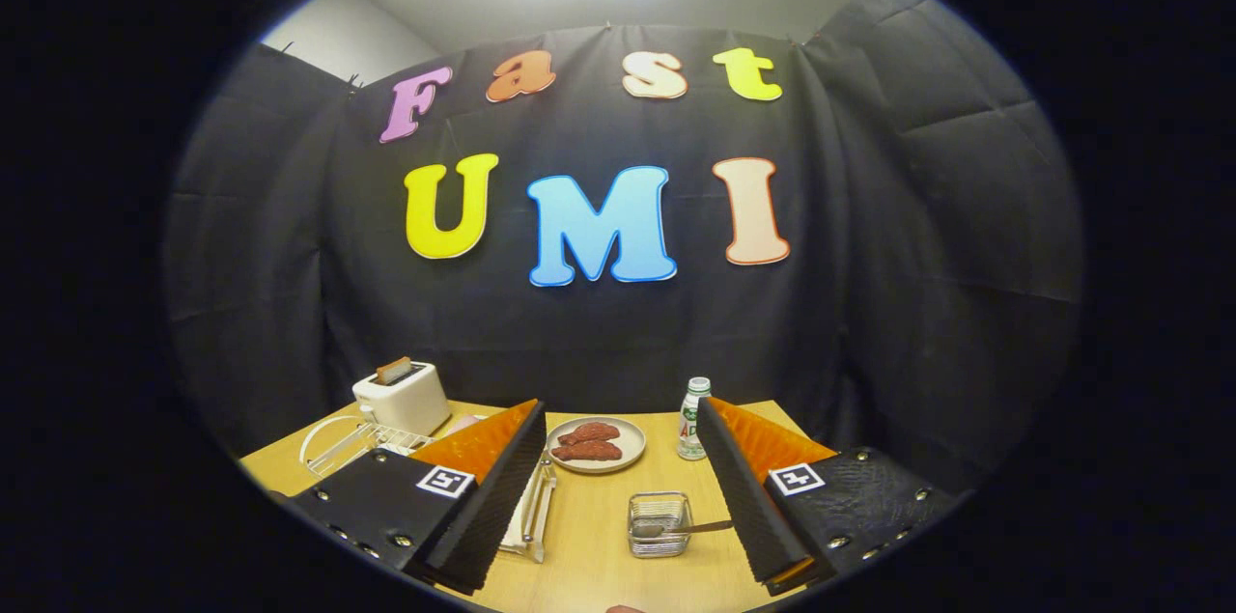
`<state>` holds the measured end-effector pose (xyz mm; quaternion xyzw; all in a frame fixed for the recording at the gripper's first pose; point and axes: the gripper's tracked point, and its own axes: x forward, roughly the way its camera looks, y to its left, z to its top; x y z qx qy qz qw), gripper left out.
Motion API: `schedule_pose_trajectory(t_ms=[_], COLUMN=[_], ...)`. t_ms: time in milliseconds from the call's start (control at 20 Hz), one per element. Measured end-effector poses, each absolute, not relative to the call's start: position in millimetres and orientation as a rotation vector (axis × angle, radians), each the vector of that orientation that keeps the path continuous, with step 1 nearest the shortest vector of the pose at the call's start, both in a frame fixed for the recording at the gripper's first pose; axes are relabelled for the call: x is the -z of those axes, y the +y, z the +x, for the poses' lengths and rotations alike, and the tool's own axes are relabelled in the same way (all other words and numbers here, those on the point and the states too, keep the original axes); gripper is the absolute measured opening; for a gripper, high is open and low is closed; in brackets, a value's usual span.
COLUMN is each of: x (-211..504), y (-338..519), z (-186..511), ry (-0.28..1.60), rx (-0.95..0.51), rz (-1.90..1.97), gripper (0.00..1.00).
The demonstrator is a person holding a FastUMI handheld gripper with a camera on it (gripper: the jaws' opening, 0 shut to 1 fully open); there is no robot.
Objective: Take the plate from the dish rack, then take the spoon from the basket and place it into the plate.
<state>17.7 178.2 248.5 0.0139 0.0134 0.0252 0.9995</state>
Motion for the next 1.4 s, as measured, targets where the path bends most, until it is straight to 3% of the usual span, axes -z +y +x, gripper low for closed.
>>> schedule_pose_trajectory(t_ms=[400,800,1100,1400], x=[-258.9,-202.8,-165.9,-132.2], y=[262.3,317.0,346.0,340.5], z=[59.5,102.2,124.4,140.4], ry=[0.071,0.321,0.450,0.567], rx=[-0.111,-0.087,-0.037,0.104], rz=[-0.015,-0.087,-0.092,-0.128], gripper=[0.95,0.95,0.92,0.89])
